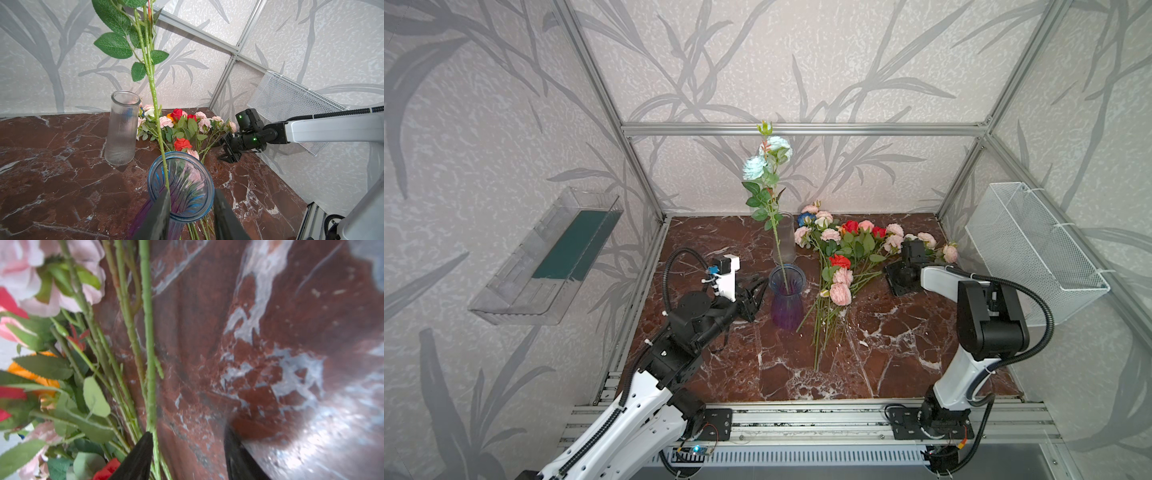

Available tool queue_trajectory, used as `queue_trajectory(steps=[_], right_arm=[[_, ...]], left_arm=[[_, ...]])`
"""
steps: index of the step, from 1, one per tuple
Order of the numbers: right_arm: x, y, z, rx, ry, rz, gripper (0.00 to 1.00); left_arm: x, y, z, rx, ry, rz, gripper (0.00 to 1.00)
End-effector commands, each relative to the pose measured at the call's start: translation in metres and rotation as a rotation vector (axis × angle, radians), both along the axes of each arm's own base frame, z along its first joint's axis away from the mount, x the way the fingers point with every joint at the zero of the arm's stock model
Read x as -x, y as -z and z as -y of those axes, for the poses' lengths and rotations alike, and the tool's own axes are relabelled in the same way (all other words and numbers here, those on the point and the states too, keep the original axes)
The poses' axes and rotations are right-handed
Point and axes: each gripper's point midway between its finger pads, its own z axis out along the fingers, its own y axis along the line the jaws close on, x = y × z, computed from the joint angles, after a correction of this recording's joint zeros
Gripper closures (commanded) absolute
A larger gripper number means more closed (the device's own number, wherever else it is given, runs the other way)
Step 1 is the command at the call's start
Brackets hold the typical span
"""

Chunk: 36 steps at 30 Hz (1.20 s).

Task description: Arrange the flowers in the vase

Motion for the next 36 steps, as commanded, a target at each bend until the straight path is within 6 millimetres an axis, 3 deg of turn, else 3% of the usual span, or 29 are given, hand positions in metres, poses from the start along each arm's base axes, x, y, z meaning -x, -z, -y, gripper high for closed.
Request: queue_trajectory(steps=[1, 7, 12, 16, 21, 26, 30, 36], right_arm=[[-0.033, -0.012, 0.003, -0.041, 0.052, 0.107, 0.48], [-0.047, -0.003, 0.000, -0.072, 0.068, 0.137, 0.51], [-0.050, 0.008, -0.007, -0.136, 0.068, 0.151, 0.84], [-0.036, -0.007, -0.005, -0.143, 0.084, 0.190, 0.99], [-0.011, -0.049, 0.002, -0.136, 0.130, 0.254, 1.00], [0.019, -0.071, 0.015, -0.111, 0.193, 0.277, 0.98], [0.023, -0.078, 0.014, -0.160, 0.192, 0.303, 1.00], [0.011, -0.104, 0.001, -0.219, 0.144, 0.373, 1.00]], left_arm=[[0.001, 0.000, -0.003, 0.023, -0.015, 0.001, 0.64], [0.001, 0.002, -0.003, 0.022, -0.020, -0.007, 0.64], [0.000, 0.002, -0.002, 0.011, -0.017, -0.007, 0.63], [0.000, 0.003, -0.002, 0.011, -0.015, -0.010, 0.64], [0.000, 0.003, 0.000, 0.017, -0.005, -0.009, 0.64], [0.003, 0.001, 0.003, 0.030, 0.020, -0.007, 0.64], [0.007, 0.001, 0.002, 0.038, 0.025, -0.001, 0.63], [0.011, -0.001, -0.004, 0.050, 0.009, 0.011, 0.63]])
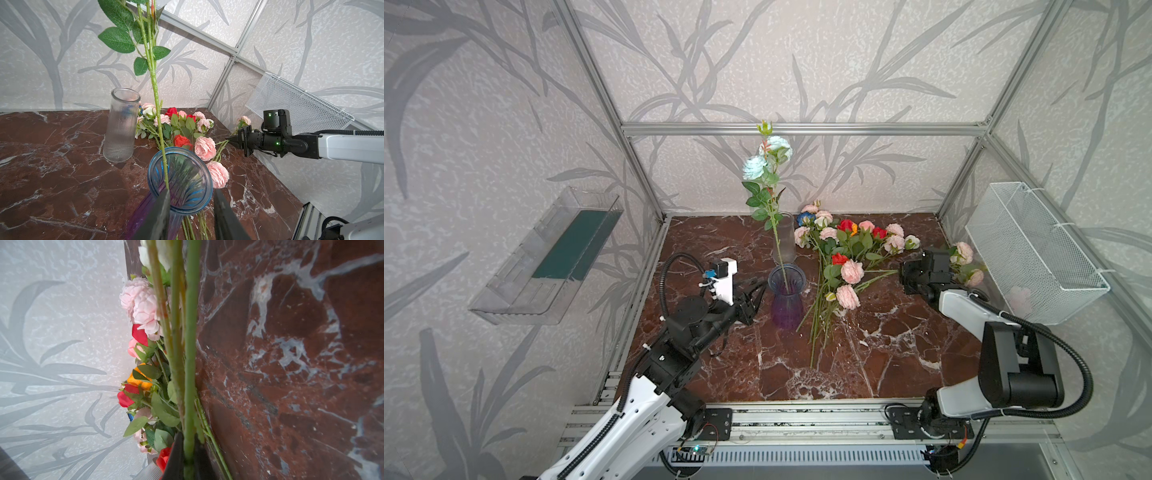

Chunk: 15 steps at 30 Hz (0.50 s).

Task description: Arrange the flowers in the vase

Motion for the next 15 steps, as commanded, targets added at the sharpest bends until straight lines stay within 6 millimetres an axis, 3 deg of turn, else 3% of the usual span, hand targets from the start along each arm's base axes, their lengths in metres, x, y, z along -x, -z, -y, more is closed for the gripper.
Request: queue_trajectory(steps=[1, 2, 4, 6, 10, 15], right_arm=[[-0.012, -0.027, -0.015, -0.049, -0.039, 0.075, 0.98], [-0.014, -0.027, -0.018, -0.053, -0.046, 0.071, 0.95], [-0.018, -0.022, -0.024, -0.079, -0.045, 0.050, 0.75], [-0.018, -0.012, -0.028, -0.141, -0.024, 0.043, 0.68], [-0.012, 0.002, -0.027, -0.207, 0.026, 0.067, 0.68], [-0.010, 0.001, -0.029, -0.237, 0.022, 0.122, 0.74]], left_arm=[[0.005, -0.006, -0.002, 0.028, 0.003, 0.017, 0.63], [0.005, -0.006, -0.002, 0.028, 0.001, 0.018, 0.63], [0.005, -0.005, -0.003, 0.030, -0.002, 0.019, 0.63], [0.004, -0.005, -0.003, 0.032, -0.006, 0.018, 0.63], [0.004, -0.005, -0.004, 0.033, -0.010, 0.015, 0.63], [0.003, -0.001, -0.005, 0.025, -0.019, 0.011, 0.63]])
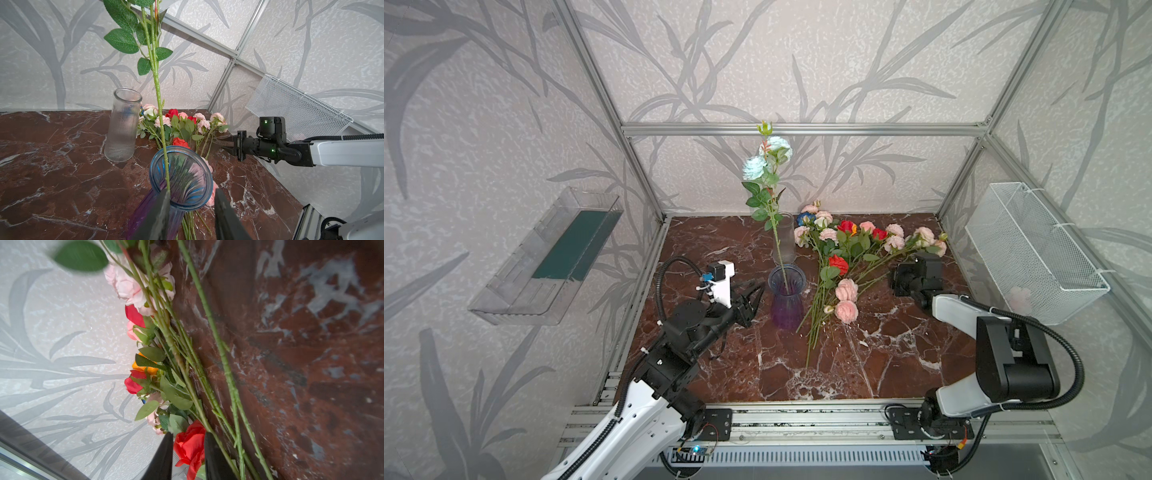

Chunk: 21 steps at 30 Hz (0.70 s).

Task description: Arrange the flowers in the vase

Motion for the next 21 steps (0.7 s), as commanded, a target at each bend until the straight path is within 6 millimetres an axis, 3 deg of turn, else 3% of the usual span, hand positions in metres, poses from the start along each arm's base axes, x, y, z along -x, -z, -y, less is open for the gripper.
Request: queue_trajectory(steps=[1, 5, 8, 10, 14, 17, 19, 21], right_arm=[[-0.010, -0.015, -0.005, -0.058, -0.007, 0.097, 0.75], [-0.009, -0.027, -0.023, 0.095, -0.239, 0.071, 0.71], [-0.011, -0.036, -0.049, 0.337, -0.623, 0.056, 0.69], [0.006, -0.025, -0.058, 0.574, -0.894, -0.086, 0.69], [0.028, -0.015, -0.059, 0.981, -1.187, -0.236, 0.61], [0.040, -0.002, -0.072, 1.051, -1.329, -0.254, 0.60], [0.048, -0.002, -0.100, 1.024, -1.401, -0.152, 0.58], [0.050, -0.004, -0.110, 1.049, -1.384, -0.131, 0.54]], left_arm=[[0.000, -0.002, -0.002, 0.018, -0.012, 0.005, 0.63], [-0.002, 0.000, -0.002, 0.020, -0.020, 0.003, 0.63], [-0.002, 0.002, -0.002, 0.014, -0.020, 0.002, 0.63], [-0.002, 0.004, -0.001, 0.009, -0.018, -0.003, 0.63], [-0.003, 0.007, 0.000, -0.016, -0.011, -0.016, 0.63], [-0.003, 0.009, 0.000, -0.022, -0.013, -0.019, 0.63], [-0.004, 0.010, 0.000, -0.029, -0.013, -0.024, 0.63], [-0.005, 0.011, -0.001, -0.033, -0.020, -0.027, 0.63]])
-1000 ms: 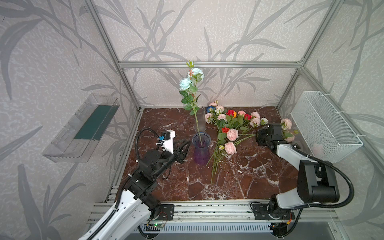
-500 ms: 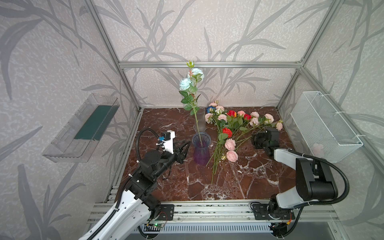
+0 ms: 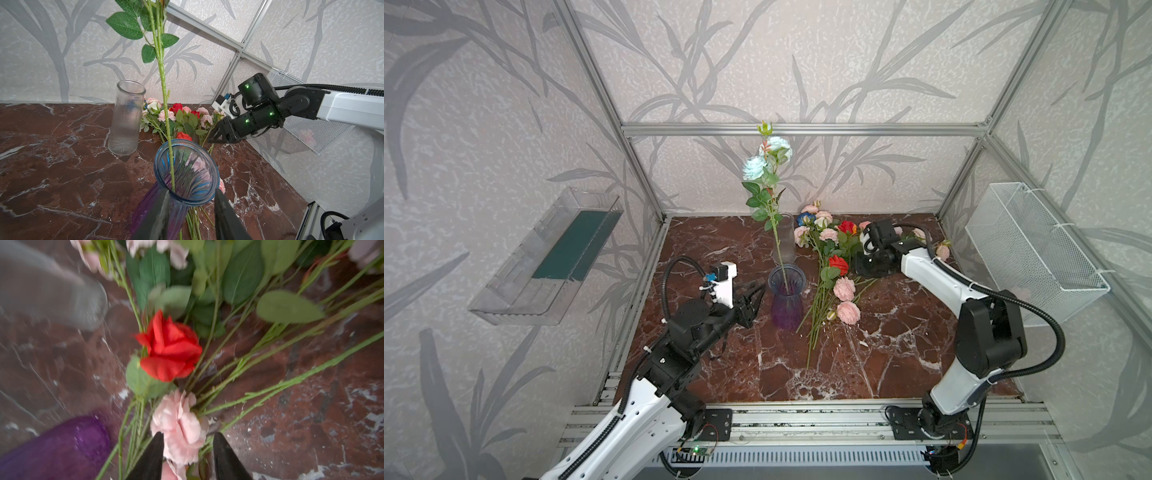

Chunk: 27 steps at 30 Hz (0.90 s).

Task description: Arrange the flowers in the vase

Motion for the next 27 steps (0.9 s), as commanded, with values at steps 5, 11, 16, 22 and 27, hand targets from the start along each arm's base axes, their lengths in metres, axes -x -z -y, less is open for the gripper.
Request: queue_trajectory(steps=[5, 11, 16, 22, 27], right_arm=[[0.004, -0.017, 0.008, 0.084, -0.013, 0.034, 0.52], [-0.046, -0.034, -0.010, -0.131, 0.170, 0.097, 0.72], [-0.058, -0.029, -0.063, -0.182, 0.110, 0.029, 0.89], [-0.038, 0.004, -0.098, -0.139, 0.071, -0.012, 0.74], [-0.066, -0.010, -0.102, -0.014, -0.024, 0.140, 0.73]], left_arm=[[-0.001, 0.000, -0.002, -0.009, -0.018, -0.002, 0.63], [-0.004, 0.003, -0.005, -0.016, -0.036, -0.005, 0.63], [-0.004, 0.005, -0.007, -0.024, -0.050, -0.006, 0.62], [-0.003, 0.006, -0.009, -0.018, -0.057, -0.007, 0.62], [-0.002, 0.005, -0.008, -0.025, -0.050, -0.004, 0.62]])
